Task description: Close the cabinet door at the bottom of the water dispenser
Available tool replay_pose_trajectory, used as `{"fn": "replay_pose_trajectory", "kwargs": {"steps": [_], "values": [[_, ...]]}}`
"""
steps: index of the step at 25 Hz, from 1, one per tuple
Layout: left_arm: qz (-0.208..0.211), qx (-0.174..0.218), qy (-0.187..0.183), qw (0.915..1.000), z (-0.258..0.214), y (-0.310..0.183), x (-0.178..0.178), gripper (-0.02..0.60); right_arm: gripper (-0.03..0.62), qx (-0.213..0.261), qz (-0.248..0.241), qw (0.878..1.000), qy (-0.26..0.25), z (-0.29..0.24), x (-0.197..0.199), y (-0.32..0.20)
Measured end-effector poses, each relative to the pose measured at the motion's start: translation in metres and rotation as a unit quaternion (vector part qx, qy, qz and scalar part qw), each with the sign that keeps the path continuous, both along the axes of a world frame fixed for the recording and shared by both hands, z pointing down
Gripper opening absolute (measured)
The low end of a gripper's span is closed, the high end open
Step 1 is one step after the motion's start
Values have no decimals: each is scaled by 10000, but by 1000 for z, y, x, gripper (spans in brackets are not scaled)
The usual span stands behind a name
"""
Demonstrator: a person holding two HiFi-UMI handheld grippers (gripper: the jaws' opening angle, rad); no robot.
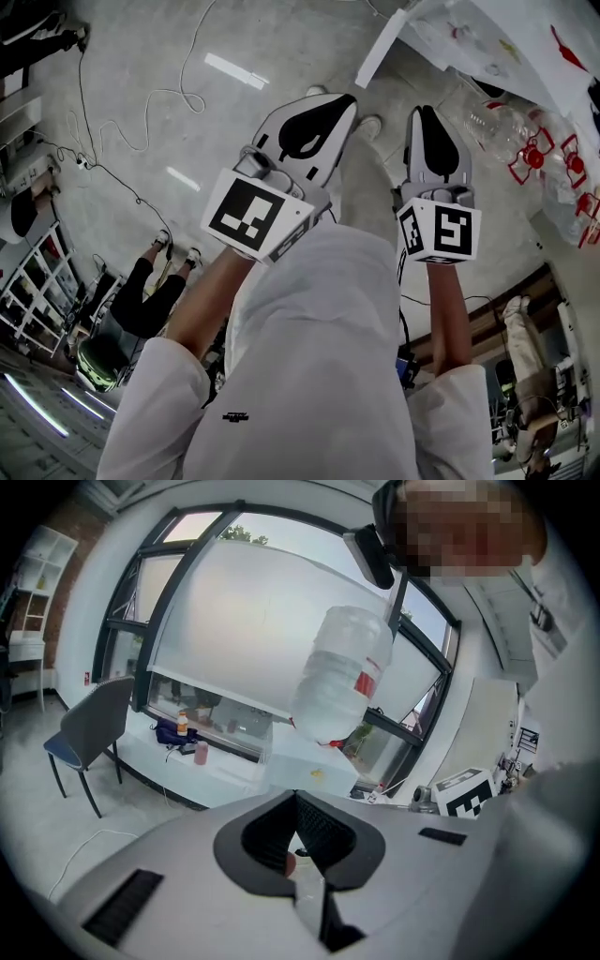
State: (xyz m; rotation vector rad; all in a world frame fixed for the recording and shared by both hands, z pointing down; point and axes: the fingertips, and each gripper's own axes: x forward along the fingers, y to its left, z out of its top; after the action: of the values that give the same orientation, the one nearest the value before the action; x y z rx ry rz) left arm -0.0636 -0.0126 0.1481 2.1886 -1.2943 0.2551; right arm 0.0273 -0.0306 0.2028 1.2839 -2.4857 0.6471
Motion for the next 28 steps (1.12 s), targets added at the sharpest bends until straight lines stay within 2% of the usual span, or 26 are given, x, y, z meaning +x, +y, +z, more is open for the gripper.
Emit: {"fn": "replay_pose_trajectory", "kwargs": {"steps": [9,14,17,28], "values": [[-239,-283,2,9993,60,-11,-20,3,44,-332,111,9994,32,67,-19,-22],[-294,-469,8,9985,96,-12,-32,3,88,-591,128,9981,126,110,-26,-22],[-293,-558,25,9980,117,-11,-38,3,123,-734,147,9971,132,132,-31,-20],[-81,-820,-45,9966,183,-21,-29,3,135,-1238,560,9907,112,217,-29,-20]]}}
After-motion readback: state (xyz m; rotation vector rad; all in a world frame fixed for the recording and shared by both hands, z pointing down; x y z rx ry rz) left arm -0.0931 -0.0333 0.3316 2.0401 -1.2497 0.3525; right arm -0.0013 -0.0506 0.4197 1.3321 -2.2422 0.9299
